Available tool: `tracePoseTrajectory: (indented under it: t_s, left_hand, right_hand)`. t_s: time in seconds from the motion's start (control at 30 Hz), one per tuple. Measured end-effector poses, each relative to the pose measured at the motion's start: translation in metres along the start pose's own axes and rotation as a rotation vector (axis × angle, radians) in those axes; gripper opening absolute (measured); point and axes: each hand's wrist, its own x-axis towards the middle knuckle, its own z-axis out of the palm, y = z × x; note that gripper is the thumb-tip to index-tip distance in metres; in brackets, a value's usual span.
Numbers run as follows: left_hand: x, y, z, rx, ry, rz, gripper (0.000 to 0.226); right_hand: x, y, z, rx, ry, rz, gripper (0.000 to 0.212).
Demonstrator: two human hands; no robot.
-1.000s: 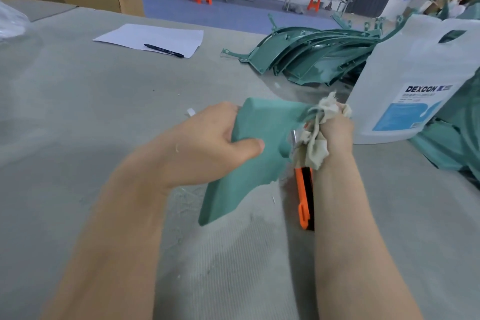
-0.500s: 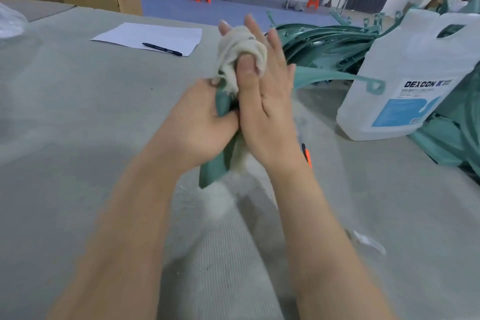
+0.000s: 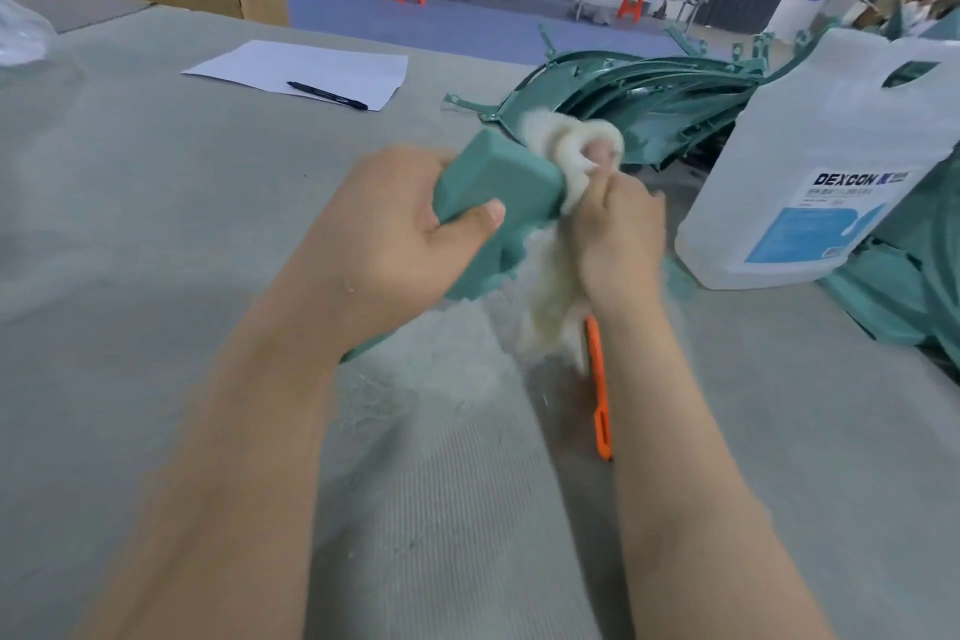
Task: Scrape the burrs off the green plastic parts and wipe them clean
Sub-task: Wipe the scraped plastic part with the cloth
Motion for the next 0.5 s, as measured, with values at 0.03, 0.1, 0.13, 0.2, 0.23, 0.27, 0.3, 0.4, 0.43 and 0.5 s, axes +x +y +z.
tracePoseTrajectory:
  t_s: [0.03,0.1,0.13,0.2,0.23,0.27,0.3,0.4,0.43,0.5]
  left_hand:
    - [0.0,0.001,0.003,0.008,0.004,0.011,0.027]
    - [0.001,0.0,0.005,-0.025,0.012,0.039,0.025]
    - [0.001,-0.001,0.004,-0.057,0.021,0.052,0.021]
    - [0.002,-0.001,0.002,-0.111,0.063,0.07,0.015]
    - [0.002,-0.001,0.002,-0.117,0.082,0.077,0.014]
    - [0.002,-0.002,0.003,-0.109,0.091,0.081,0.012]
    - [0.002,-0.003,0.003,-0.093,0.093,0.082,0.01]
    - [-0.002,-0.002,0.001,-0.114,0.124,0.038,0.027]
    - [-0.003,-0.001,-0.001,-0.123,0.142,0.019,0.033]
    - [-0.005,0.001,-0.005,-0.122,0.164,-0.009,0.027]
  right_hand:
    - [-0.01,-0.011,0.005,0.084,0.029,-0.149,0.048]
    - [-0.032,-0.039,0.01,0.275,0.075,-0.374,0.049]
    - [-0.04,-0.049,0.011,0.348,0.074,-0.449,0.046]
    - [-0.049,-0.057,0.012,0.394,0.037,-0.531,0.041]
    - [-0.051,-0.057,0.011,0.39,0.012,-0.553,0.039]
    - [-0.049,-0.056,0.011,0.373,-0.012,-0.585,0.038]
    - [-0.044,-0.054,0.01,0.349,-0.042,-0.587,0.038]
    - [-0.017,-0.037,0.011,0.135,0.025,-0.554,0.04]
    - [-0.007,-0.031,0.009,0.037,0.047,-0.506,0.043]
    - [0.013,-0.015,0.009,-0.113,0.055,-0.333,0.044]
